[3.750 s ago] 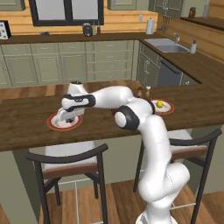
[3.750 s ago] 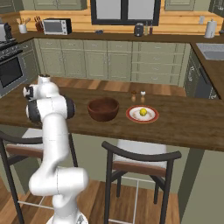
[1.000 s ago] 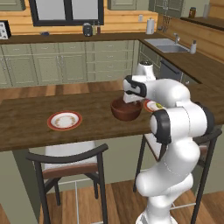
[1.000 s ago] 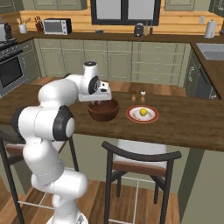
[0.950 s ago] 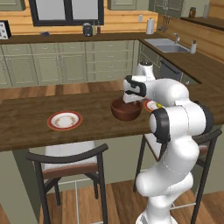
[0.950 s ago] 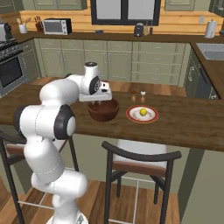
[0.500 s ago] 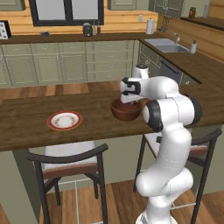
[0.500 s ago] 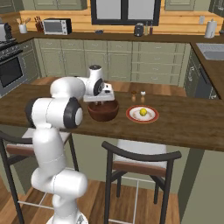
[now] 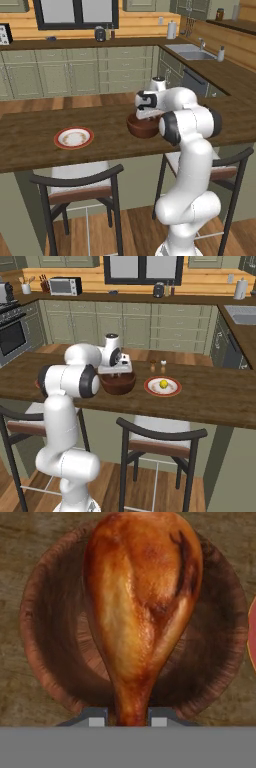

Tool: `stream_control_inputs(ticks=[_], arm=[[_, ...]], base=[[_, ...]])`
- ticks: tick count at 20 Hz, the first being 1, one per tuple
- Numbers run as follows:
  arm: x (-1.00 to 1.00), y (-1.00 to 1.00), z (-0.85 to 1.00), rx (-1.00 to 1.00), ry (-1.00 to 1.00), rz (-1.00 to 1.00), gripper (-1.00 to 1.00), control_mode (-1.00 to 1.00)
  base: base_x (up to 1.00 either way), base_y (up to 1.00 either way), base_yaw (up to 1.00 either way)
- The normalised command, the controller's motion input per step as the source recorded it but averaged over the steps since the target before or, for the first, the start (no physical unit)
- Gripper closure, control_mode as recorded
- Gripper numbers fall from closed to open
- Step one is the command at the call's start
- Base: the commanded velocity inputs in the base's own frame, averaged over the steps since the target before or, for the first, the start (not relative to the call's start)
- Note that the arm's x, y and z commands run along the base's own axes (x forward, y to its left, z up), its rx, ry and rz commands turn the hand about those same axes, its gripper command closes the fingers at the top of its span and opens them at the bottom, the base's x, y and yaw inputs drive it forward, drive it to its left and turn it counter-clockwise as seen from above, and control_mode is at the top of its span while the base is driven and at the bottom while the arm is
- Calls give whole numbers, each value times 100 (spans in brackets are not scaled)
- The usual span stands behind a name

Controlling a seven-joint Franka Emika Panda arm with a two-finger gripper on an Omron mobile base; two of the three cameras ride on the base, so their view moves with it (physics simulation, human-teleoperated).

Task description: Pick the chicken drumstick and lemon from their plates and place them in the bowl. Then put the bowl in the fridge.

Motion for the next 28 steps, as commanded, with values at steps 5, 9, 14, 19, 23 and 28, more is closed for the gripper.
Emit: stream_control_inputs(ticks=[5, 9, 14, 19, 23, 28], arm=[[-1, 0, -33, 0, 0, 0, 100, -100], [0, 0, -29, 0, 0, 0, -100, -100], [1, 0, -2, 0, 0, 0, -100, -100], [7, 0, 10, 0, 2, 0, -100, -100], [-39, -7, 70, 0, -4, -2, -100, -100], [-40, -50, 42, 0, 0, -2, -100, -100]], base=[[0, 0, 0], [0, 0, 0], [0, 0, 0], [0, 0, 0], [0, 0, 0], [0, 0, 0]])
